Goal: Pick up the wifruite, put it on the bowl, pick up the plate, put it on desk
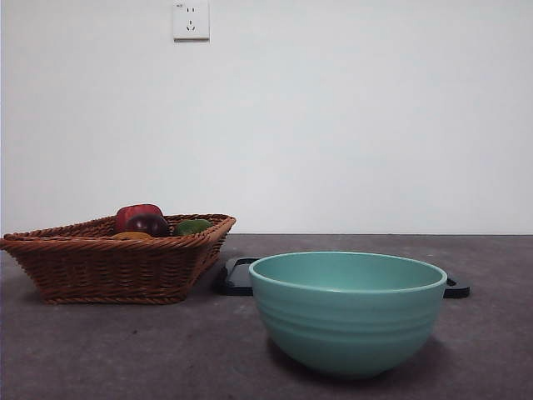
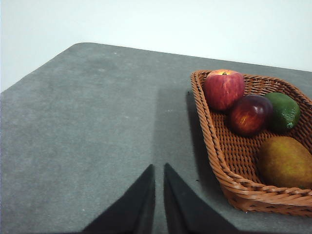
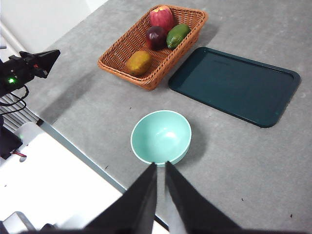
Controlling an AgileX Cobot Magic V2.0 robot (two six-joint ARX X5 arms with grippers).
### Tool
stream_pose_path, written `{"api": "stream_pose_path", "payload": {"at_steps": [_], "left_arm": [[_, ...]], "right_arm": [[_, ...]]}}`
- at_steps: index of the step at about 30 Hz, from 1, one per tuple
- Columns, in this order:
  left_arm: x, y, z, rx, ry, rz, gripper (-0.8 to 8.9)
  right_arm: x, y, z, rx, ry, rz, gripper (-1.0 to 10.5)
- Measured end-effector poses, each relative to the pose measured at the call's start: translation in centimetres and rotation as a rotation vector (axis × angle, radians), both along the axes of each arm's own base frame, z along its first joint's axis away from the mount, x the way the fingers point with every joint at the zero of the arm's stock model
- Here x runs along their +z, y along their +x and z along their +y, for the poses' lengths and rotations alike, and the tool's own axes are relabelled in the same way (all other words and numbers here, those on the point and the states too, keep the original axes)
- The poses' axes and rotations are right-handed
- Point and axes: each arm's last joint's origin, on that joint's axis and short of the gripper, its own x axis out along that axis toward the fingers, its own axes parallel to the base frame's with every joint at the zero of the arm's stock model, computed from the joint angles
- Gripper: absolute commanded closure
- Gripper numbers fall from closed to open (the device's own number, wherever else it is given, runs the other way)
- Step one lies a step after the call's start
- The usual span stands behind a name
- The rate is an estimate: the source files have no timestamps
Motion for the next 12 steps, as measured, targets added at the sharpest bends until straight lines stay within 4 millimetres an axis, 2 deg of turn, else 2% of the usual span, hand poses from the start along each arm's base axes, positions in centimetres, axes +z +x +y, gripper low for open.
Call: {"api": "stream_pose_path", "payload": {"at_steps": [9, 12], "left_arm": [[0.0, 0.0, 0.0, 0.0, 0.0, 0.0, 7.86], [0.0, 0.0, 0.0, 0.0, 0.0, 0.0, 7.86]], "right_arm": [[0.0, 0.0, 0.0, -0.003, -0.001, 0.0, 9.2], [-0.01, 0.06, -0.01, -0.052, -0.01, -0.01, 9.2]]}}
